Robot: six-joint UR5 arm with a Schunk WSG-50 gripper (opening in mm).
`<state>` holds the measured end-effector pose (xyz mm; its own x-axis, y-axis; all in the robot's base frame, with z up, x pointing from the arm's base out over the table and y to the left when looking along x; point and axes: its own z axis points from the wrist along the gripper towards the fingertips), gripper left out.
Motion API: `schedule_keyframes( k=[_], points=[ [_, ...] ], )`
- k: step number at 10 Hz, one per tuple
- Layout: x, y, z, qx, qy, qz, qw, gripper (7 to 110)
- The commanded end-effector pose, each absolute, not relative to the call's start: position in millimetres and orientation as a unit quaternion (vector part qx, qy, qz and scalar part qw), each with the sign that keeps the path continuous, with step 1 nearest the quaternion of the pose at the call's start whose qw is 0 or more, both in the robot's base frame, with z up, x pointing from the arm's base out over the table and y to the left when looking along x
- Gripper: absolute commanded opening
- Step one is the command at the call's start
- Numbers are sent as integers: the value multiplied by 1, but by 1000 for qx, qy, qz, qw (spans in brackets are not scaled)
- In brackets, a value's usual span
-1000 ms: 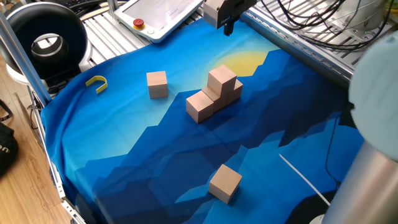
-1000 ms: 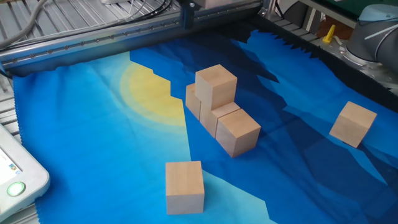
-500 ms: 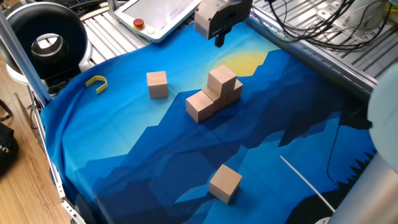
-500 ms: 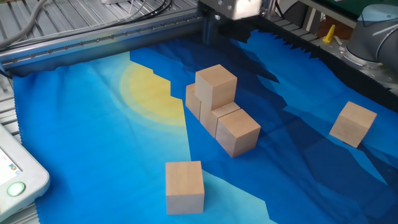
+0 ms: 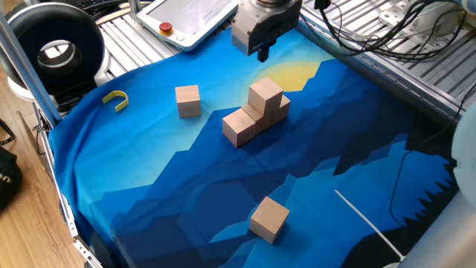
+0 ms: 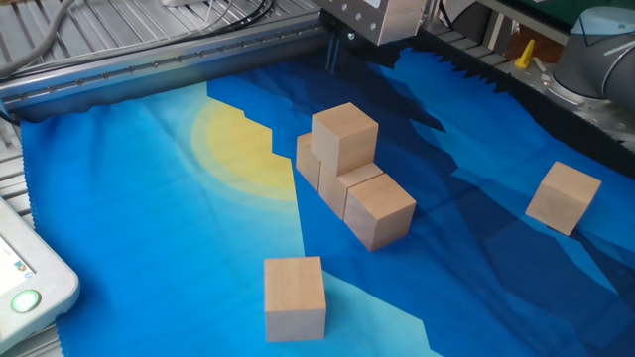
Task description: Stack the blocks into a pyramid shape
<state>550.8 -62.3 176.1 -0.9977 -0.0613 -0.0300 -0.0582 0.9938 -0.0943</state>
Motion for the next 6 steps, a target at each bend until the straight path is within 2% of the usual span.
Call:
schedule_keyframes(
  k=[1, 3, 6],
  points=[
    [544, -80, 179, -71, 994, -85, 1, 7],
    [554, -87, 180, -95, 990, -101, 16, 7],
    [543, -76, 178, -100, 992, -76, -4, 7]
  ],
)
